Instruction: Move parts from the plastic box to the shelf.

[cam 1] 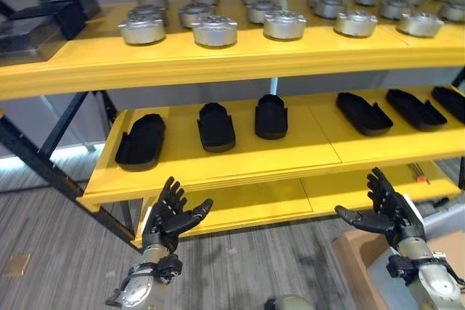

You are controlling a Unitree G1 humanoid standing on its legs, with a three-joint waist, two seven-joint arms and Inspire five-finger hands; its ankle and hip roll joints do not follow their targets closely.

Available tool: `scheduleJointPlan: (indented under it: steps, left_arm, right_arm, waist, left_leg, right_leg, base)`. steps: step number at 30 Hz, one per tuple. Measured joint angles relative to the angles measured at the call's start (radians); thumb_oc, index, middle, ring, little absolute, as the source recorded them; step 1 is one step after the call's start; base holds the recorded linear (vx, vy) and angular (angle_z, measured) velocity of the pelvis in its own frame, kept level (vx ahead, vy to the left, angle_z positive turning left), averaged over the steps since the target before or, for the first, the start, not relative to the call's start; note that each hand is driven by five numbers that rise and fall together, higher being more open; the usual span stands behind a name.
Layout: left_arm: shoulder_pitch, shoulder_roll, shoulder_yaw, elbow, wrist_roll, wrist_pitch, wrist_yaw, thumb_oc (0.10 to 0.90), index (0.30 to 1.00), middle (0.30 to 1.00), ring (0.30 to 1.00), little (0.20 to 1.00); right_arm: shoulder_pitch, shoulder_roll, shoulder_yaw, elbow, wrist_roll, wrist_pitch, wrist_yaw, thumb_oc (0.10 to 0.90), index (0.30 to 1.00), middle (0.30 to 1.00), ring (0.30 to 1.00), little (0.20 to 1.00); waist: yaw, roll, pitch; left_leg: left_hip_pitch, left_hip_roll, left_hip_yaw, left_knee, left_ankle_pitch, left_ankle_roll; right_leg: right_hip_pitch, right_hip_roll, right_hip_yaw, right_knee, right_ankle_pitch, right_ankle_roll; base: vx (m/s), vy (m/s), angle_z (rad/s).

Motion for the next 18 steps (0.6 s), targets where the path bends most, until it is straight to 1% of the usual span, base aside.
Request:
scheduleJointPlan:
  steps: [1,2,3,4,5,6,7,8,9,10,11,12,13,14,15,16,17,18]
  left_arm:
    - [0.003,-0.004,-0.004,0.004,0.000,0.000,-0.006,0.900,1.000,1.000,1.000,1.000]
    - [0.003,-0.005,-0.007,0.006,0.000,0.000,-0.007,0.900,1.000,1.000,1.000,1.000]
    - [0.002,-0.005,-0.004,0.014,0.000,0.000,-0.005,0.900,1.000,1.000,1.000,1.000]
    - [0.006,-0.004,0.001,0.026,0.000,0.000,-0.002,0.900,1.000,1.000,1.000,1.000]
    - [0.005,-0.005,0.008,0.037,0.000,0.000,0.000,0.900,1.000,1.000,1.000,1.000]
    - [0.006,-0.008,0.016,0.043,0.000,-0.001,0.004,0.900,1.000,1.000,1.000,1.000]
    - [0.006,-0.007,0.018,0.049,0.000,-0.001,0.007,0.900,1.000,1.000,1.000,1.000]
    - [0.008,-0.011,0.021,0.056,0.000,-0.001,0.018,0.900,1.000,1.000,1.000,1.000]
    - [0.005,-0.022,0.016,0.069,0.001,-0.001,0.026,0.900,1.000,1.000,1.000,1.000]
    - [0.001,-0.058,0.012,0.060,0.001,-0.005,0.034,0.900,1.000,1.000,1.000,1.000]
    - [0.005,-0.042,0.016,0.006,0.001,-0.023,0.038,0.900,1.000,1.000,1.000,1.000]
    - [-0.025,0.019,0.020,-0.011,0.001,-0.030,0.039,0.900,1.000,1.000,1.000,1.000]
    - [-0.069,0.013,0.018,0.028,0.000,-0.024,0.045,0.900,1.000,1.000,1.000,1.000]
    - [-0.078,0.007,0.020,0.027,0.000,-0.025,0.052,0.900,1.000,1.000,1.000,1.000]
    - [-0.080,0.005,0.020,0.024,0.000,-0.027,0.057,0.900,1.000,1.000,1.000,1.000]
    - [-0.084,-0.002,0.020,0.024,0.000,-0.027,0.061,0.900,1.000,1.000,1.000,1.000]
    - [-0.085,-0.002,0.019,0.024,0.000,-0.027,0.065,0.900,1.000,1.000,1.000,1.000]
    - [-0.089,-0.003,0.019,0.025,-0.001,-0.027,0.071,0.900,1.000,1.000,1.000,1.000]
  right_arm:
    - [-0.002,-0.005,-0.009,-0.002,0.000,-0.004,-0.002,0.900,1.000,1.000,1.000,1.000]
    - [-0.007,-0.009,-0.015,-0.002,0.000,-0.007,-0.004,0.900,1.000,1.000,1.000,1.000]
    - [-0.019,-0.017,-0.017,-0.002,0.000,-0.007,-0.011,0.900,1.000,1.000,1.000,1.000]
    - [-0.022,-0.021,-0.009,0.000,0.000,-0.007,-0.011,0.900,1.000,1.000,1.000,1.000]
    - [-0.026,-0.015,0.004,0.002,-0.001,-0.007,-0.016,0.900,1.000,1.000,1.000,1.000]
    - [-0.035,-0.014,0.019,0.002,-0.001,-0.007,-0.018,0.900,1.000,1.000,1.000,1.000]
    - [-0.047,-0.009,0.031,0.002,-0.002,-0.007,-0.018,0.900,1.000,1.000,1.000,1.000]
    - [-0.067,0.004,0.040,0.002,-0.002,-0.008,-0.016,0.900,1.000,1.000,1.000,1.000]
    - [-0.077,0.011,0.041,0.002,-0.002,-0.013,-0.014,0.900,1.000,1.000,1.000,1.000]
    - [-0.092,0.009,0.033,0.000,-0.001,-0.025,-0.015,0.900,1.000,1.000,1.000,1.000]
    - [-0.111,0.036,0.032,-0.002,-0.001,-0.031,-0.019,0.900,1.000,1.000,1.000,1.000]
    - [-0.093,0.082,0.037,-0.005,-0.001,-0.031,-0.030,0.900,1.000,1.000,1.000,1.000]
    - [-0.099,0.086,0.040,0.007,-0.002,-0.026,-0.035,0.900,1.000,1.000,1.000,1.000]
    - [-0.095,0.088,0.042,-0.004,-0.001,-0.029,-0.038,0.900,1.000,1.000,1.000,1.000]
    - [-0.097,0.091,0.041,-0.007,-0.002,-0.036,-0.041,0.900,1.000,1.000,1.000,1.000]
    - [-0.098,0.092,0.041,-0.009,-0.002,-0.039,-0.047,0.900,1.000,1.000,1.000,1.000]
    - [-0.097,0.092,0.041,-0.010,-0.002,-0.038,-0.056,0.900,1.000,1.000,1.000,1.000]
    - [-0.090,0.091,0.041,-0.010,-0.002,-0.037,-0.061,0.900,1.000,1.000,1.000,1.000]
  waist:
    - [0.011,0.010,0.009]
    - [0.014,0.021,0.018]
    - [0.029,0.037,0.045]
    - [0.063,0.045,0.055]
    - [0.068,0.045,0.061]
    - [0.078,0.045,0.062]
    - [0.088,0.042,0.067]
    - [0.102,0.035,0.071]
    - [0.092,0.057,0.069]
    - [0.102,0.120,0.076]
    - [0.099,0.104,0.091]
    - [0.094,-0.009,0.105]
    - [0.089,-0.005,0.122]
    - [0.092,-0.008,0.114]
    - [0.088,-0.008,0.116]
    - [0.080,-0.004,0.116]
    - [0.065,0.007,0.111]
    - [0.061,0.011,0.112]
  left_leg:
    - [-0.021,-0.032,0.002,0.003,-0.034,-0.021]
    - [-0.048,-0.057,0.009,0.004,-0.054,-0.015]
    - [-0.086,-0.114,-0.001,-0.031,-0.073,-0.024]
    - [-0.109,-0.140,0.000,-0.053,-0.075,-0.022]
    - [-0.121,-0.158,-0.035,-0.074,-0.077,-0.024]
    - [-0.136,-0.173,-0.055,-0.083,-0.083,-0.029]
    - [-0.146,-0.181,-0.069,-0.058,-0.089,-0.022]
    - [-0.141,-0.193,-0.098,-0.022,-0.101,-0.014]
    - [-0.140,-0.184,-0.092,-0.007,-0.106,-0.015]
    - [-0.113,-0.107,-0.098,-0.038,-0.139,0.009]
    - [-0.081,-0.084,-0.078,-0.069,-0.099,-0.044]
    - [-0.093,-0.145,-0.021,-0.030,-0.081,-0.045]
    - [-0.110,-0.131,-0.030,0.010,-0.084,-0.034]
    - [-0.131,-0.127,-0.024,0.022,-0.093,-0.019]
    - [-0.142,-0.126,-0.004,0.024,-0.094,-0.024]
    - [-0.152,-0.129,0.014,0.020,-0.098,-0.018]
    - [-0.168,-0.137,0.035,0.016,-0.098,-0.010]
    - [-0.173,-0.144,0.049,0.016,-0.098,-0.006]
  right_leg:
    - [0.001,-0.004,-0.003,-0.006,0.001,-0.001]
    - [0.001,-0.003,-0.006,-0.018,0.003,-0.007]
    - [-0.001,-0.003,-0.008,-0.044,0.013,-0.023]
    - [0.000,0.002,-0.006,-0.059,0.015,-0.025]
    - [-0.007,0.008,0.008,-0.070,0.019,-0.018]
    - [-0.016,0.016,0.020,-0.092,0.023,-0.015]
    - [-0.022,0.019,0.036,-0.113,0.028,-0.002]
    - [-0.028,0.033,0.080,-0.146,0.032,0.005]
    - [-0.002,0.056,0.088,-0.224,0.044,0.041]
    - [0.001,0.117,0.071,-0.203,0.029,0.039]
    - [-0.030,0.094,0.039,0.007,-0.034,0.036]
    - [0.021,0.003,0.098,0.015,-0.105,0.047]
    - [0.017,0.023,0.104,0.006,-0.107,0.048]
    - [0.004,0.024,0.114,-0.014,-0.085,0.048]
    - [-0.008,0.016,0.120,-0.028,-0.068,0.057]
    - [-0.018,0.005,0.127,-0.047,-0.058,0.065]
    - [-0.027,-0.013,0.125,-0.073,-0.039,0.083]
    - [-0.029,-0.028,0.125,-0.084,-0.025,0.096]
  base:
    - [0.08,-0.012,0.34]
    - [0.11,0.006,0.30]
    - [0.18,0.046,0.09]
    - [0.19,0.047,-0.03]
    - [0.29,0.119,-0.24]
    - [0.26,0.109,-0.28]
    - [0.33,0.149,-0.69]
    - [0.16,0.066,-0.72]
    - [0.21,0.102,-0.90]
    - [0.20,0.094,-0.88]
    - [0.26,0.127,-0.69]
    - [0.14,0.070,-0.39]
    - [0.17,0.083,-0.29]
    - [0.11,0.050,-0.52]
    - [0.19,0.081,-0.66]
    - [0.12,0.045,-0.49]
    - [0.12,0.044,-0.38]
    - [0.08,0.015,-0.22]
